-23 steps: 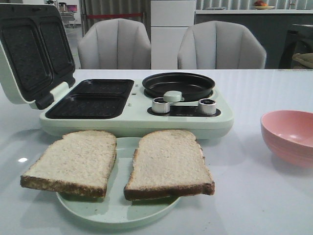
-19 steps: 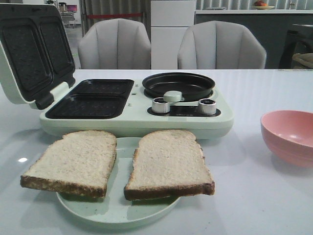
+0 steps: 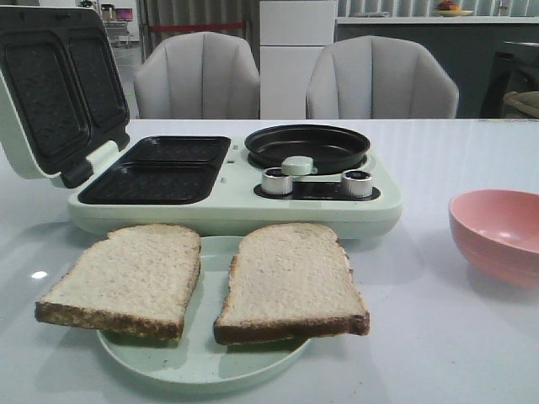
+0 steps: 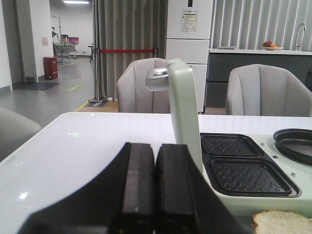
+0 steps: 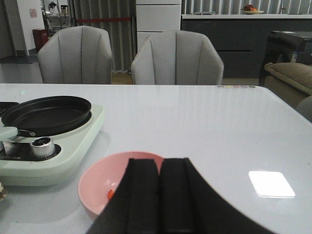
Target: Make breakfast with bread and shrimp
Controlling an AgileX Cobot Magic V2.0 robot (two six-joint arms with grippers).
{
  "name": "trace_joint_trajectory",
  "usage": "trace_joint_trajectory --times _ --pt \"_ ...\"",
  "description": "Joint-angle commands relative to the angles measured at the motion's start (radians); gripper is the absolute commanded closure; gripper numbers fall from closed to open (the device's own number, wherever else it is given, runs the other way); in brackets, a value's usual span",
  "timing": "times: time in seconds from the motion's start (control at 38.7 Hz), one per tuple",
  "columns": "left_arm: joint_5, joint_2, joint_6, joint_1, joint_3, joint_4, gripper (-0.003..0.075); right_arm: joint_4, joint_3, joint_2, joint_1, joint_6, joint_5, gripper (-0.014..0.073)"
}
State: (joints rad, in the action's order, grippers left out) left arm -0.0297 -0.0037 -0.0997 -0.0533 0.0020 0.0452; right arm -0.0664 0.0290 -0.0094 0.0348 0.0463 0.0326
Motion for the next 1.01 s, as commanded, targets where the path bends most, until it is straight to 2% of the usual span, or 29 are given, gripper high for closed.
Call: trace_joint_trajectory --times 0.0,0.44,0.7,0.88,0.98 --pt "-0.084 -0.020 -0.004 -0.006 0.007 -0.003 0.0620 -0.003 -0.018 -0.023 0.002 0.006 -0.092 0.0578" --pt "-0.123 -0.020 -0.004 -0.006 -0.011 -0.003 0.0620 -0.012 -0.056 -0.023 0.002 0.006 -0.134 0.0578" --pt "-0.104 0.002 -0.004 -0.006 -0.226 0.047 0.0620 -0.018 -0.321 0.016 0.002 0.006 -0.005 0.0578" --pt "0.030 0.098 -0.004 -0.006 -0.432 0.062 0.0620 -0.018 -0.540 0.169 0.002 0.006 0.114 0.0578" --pt "0.153 0.183 -0.004 -0.006 -0.550 0.058 0.0620 -0.018 -0.655 0.272 0.002 0.006 0.222 0.0578"
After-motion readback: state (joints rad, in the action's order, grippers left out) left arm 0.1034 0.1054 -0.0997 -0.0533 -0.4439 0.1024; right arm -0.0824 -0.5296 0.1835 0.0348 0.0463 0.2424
